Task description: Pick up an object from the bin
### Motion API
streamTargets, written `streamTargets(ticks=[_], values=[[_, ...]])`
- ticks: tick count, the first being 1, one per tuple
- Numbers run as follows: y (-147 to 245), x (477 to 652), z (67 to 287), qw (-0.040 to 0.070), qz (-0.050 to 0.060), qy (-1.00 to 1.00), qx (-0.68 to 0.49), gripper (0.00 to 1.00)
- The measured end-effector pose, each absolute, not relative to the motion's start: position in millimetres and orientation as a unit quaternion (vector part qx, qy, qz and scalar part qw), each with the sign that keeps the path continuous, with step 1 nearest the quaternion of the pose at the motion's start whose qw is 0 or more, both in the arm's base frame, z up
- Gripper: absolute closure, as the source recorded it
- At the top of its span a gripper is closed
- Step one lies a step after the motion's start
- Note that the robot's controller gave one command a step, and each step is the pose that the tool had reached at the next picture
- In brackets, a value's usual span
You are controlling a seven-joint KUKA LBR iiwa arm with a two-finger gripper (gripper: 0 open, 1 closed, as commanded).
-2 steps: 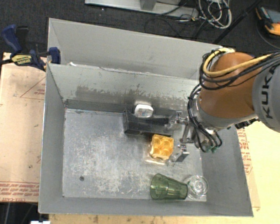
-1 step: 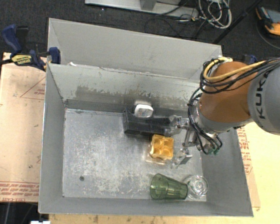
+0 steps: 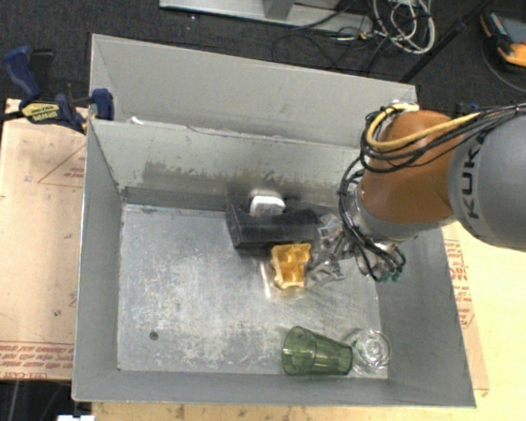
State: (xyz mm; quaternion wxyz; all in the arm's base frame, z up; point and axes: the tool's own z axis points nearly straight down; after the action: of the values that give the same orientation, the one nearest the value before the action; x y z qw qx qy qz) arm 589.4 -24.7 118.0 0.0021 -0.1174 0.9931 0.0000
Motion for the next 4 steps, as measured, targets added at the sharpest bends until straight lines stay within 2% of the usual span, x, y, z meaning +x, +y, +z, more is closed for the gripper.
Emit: streamTargets(ticks=[1, 2, 3, 4], values=[[-24.1, 587.1, 115.5, -0.003, 0.001, 0.993, -0.118, 0.00], [-24.2, 586.8, 115.2, -0.003, 0.001, 0.993, -0.118, 0.00], [9.0, 625.9, 100.6, -0.011, -0.005, 0.991, -0.130, 0.00], [14.9, 633.6, 102.7, -0.005, -0.005, 0.991, -0.134, 1.00]])
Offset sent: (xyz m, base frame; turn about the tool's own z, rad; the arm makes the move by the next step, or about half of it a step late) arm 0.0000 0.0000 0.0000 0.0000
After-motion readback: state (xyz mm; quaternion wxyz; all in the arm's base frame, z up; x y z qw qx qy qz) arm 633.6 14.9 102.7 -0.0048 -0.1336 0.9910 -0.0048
